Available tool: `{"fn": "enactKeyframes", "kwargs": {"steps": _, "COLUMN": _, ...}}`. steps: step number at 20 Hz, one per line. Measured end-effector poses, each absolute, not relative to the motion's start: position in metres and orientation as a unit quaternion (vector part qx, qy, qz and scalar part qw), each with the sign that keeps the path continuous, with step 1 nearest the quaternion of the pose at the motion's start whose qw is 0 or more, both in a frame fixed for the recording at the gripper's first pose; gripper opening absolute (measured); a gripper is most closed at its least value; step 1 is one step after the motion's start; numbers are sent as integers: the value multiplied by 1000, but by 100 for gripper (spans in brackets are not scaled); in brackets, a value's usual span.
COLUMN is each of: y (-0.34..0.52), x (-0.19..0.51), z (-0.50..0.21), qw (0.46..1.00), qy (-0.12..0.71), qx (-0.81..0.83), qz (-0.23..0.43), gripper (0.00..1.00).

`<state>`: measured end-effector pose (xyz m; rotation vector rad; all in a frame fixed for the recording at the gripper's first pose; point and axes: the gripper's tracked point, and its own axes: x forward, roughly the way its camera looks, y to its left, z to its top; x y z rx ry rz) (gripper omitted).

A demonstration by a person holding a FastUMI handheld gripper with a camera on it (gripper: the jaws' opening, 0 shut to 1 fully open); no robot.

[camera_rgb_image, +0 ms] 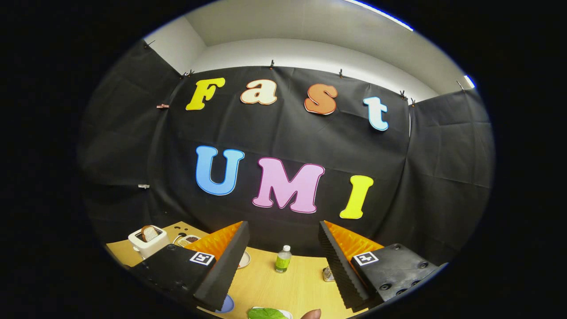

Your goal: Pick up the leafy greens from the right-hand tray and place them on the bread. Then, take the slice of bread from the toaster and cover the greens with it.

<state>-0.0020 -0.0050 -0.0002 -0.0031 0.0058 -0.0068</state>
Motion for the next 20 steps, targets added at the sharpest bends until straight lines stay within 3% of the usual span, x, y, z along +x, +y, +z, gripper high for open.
{"fn": "enactKeyframes", "kwargs": {"steps": 15, "y": -14, "x": -3, "z": -2, "qw": 1000, "qy": 7, "qx": -5, "qz": -7, "gripper": 97}}
{"fn": "enactKeyframes", "kwargs": {"steps": 20, "y": 2, "x": -4, "z": -55, "qw": 995, "qy": 86, "qx": 7, "qz": 49, "gripper": 97}}
